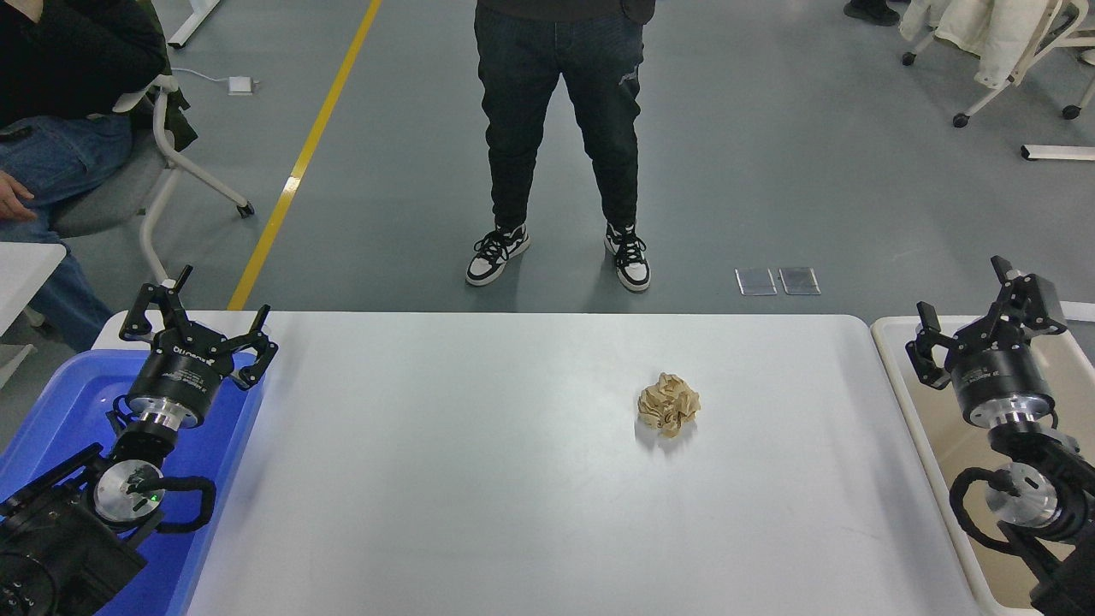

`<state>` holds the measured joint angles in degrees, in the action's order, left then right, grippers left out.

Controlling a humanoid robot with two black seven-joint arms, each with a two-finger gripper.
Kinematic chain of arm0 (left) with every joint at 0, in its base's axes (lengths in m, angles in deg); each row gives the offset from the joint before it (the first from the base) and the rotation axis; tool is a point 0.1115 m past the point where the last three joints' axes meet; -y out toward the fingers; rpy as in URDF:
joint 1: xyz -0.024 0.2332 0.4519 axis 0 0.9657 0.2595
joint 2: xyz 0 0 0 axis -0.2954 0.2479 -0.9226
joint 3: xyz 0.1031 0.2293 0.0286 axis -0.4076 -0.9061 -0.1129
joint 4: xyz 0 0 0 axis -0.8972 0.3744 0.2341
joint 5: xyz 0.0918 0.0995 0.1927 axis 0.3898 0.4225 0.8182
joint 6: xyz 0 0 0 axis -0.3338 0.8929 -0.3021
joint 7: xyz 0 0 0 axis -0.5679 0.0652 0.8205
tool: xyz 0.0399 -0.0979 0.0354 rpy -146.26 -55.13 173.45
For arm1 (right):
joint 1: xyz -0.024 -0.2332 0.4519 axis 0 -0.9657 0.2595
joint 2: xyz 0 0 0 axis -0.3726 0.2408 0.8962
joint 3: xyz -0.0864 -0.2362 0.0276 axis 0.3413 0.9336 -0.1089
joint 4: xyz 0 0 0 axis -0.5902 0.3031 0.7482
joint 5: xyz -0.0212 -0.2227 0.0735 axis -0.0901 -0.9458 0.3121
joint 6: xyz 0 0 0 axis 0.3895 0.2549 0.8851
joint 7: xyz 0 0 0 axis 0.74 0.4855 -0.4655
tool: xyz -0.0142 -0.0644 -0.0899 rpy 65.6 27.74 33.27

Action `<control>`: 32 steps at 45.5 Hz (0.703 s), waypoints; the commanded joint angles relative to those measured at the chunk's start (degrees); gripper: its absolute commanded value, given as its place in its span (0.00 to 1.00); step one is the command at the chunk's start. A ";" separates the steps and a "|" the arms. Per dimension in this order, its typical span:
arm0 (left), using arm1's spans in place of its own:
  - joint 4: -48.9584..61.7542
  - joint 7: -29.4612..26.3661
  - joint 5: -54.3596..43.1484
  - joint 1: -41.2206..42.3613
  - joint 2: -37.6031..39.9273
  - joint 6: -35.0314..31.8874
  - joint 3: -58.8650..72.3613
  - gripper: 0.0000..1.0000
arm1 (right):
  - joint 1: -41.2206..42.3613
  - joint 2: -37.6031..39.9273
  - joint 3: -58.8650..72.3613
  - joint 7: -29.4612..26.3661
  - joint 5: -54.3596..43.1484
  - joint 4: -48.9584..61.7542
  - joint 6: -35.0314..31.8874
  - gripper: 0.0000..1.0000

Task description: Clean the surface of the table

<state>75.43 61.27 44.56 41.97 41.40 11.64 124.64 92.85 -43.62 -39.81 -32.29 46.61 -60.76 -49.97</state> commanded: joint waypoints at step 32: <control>0.00 0.00 0.00 0.00 0.05 0.00 0.00 1.00 | 5.59 12.46 18.08 -18.69 -13.60 -22.08 11.15 1.00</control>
<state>75.42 61.27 44.56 41.96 41.39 11.64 124.64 95.95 -34.91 -28.50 -47.01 41.44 -75.17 -43.19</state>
